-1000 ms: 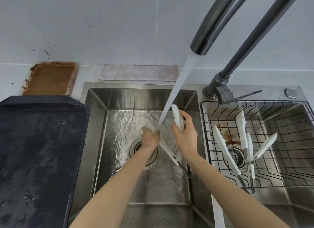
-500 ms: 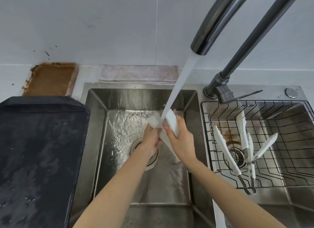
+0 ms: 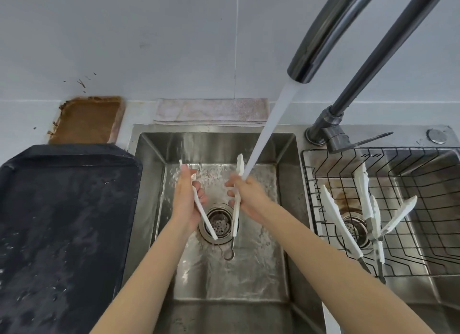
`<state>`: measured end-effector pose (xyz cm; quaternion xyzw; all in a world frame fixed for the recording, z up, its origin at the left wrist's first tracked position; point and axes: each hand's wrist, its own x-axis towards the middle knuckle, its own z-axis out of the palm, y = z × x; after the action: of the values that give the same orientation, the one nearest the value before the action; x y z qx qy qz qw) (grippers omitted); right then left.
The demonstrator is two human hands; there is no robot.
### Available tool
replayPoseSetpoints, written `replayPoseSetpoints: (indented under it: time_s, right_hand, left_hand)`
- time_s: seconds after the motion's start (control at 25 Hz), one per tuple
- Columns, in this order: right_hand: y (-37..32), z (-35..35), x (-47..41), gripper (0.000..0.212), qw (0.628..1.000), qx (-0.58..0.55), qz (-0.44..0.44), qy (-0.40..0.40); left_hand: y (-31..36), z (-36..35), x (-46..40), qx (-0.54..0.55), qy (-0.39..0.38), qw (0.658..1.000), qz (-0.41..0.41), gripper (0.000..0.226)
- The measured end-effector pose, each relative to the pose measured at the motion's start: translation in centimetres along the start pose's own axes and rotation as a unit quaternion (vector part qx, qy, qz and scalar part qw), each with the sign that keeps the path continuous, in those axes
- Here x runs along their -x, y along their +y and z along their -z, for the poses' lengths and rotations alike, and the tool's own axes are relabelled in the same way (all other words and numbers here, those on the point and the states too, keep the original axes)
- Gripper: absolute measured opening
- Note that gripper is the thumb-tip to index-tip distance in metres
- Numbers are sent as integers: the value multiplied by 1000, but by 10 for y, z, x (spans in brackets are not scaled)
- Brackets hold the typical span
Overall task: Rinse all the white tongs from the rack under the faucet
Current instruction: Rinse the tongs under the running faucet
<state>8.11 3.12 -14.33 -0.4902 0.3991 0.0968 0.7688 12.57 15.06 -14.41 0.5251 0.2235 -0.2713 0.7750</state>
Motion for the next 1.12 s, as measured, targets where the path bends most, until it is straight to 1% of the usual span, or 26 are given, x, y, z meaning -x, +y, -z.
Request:
replayPoseSetpoints:
  time_s: [0.08, 0.16, 0.32, 0.4, 0.52, 0.6, 0.68, 0.76, 0.84, 0.88, 0.92, 1.0, 1.08, 1.12]
  right_hand:
    - [2, -6, -1, 14, 999, -44, 13, -3]
    - [4, -5, 1, 17, 998, -60, 13, 1]
    - [12, 5, 9, 34, 993, -107, -27, -39]
    - [16, 11, 12, 38, 992, -114, -45, -35]
    - [22, 19, 16, 33, 995, -71, -63, -21]
    - [24, 21, 18, 28, 995, -53, -83, -17]
    - [26, 24, 17, 28, 995, -11, -95, 4]
    - [27, 24, 14, 23, 996, 14, -91, 21]
    - [29, 21, 12, 20, 996, 10, -80, 30]
    - [30, 20, 12, 19, 996, 6, -77, 36]
    - [31, 20, 12, 19, 996, 2, -78, 39]
    - [32, 20, 13, 20, 994, -29, -93, 45]
    - [29, 20, 16, 30, 987, -97, -119, 52]
    - [27, 20, 17, 36, 983, -127, -121, 54]
  left_hand:
    - [11, 0, 0, -3, -2, 1000, -18, 39]
    - [17, -2, 2, -8, -20, 1000, -17, 40]
    - [15, -9, 8, -9, -85, 996, 17, 29]
    - [13, -12, 13, -22, -119, 992, 40, 26]
    - [6, -19, 20, -61, -189, 978, 65, 17]
    - [1, -26, 23, -79, -209, 972, 78, 13]
    - [-2, -35, 22, -63, -225, 969, 84, 16]
    - [-2, -45, 22, -53, -234, 967, 85, 25]
    - [-2, -53, 21, -58, -220, 970, 84, 35]
    - [-3, -55, 20, -64, -205, 974, 78, 36]
    - [-4, -56, 19, -75, -184, 978, 70, 33]
    - [-5, -52, 15, -98, -124, 986, 50, 20]
    - [-6, -44, 10, -101, -50, 993, 43, 11]
    - [-6, -39, 7, -94, -10, 995, 43, 12]
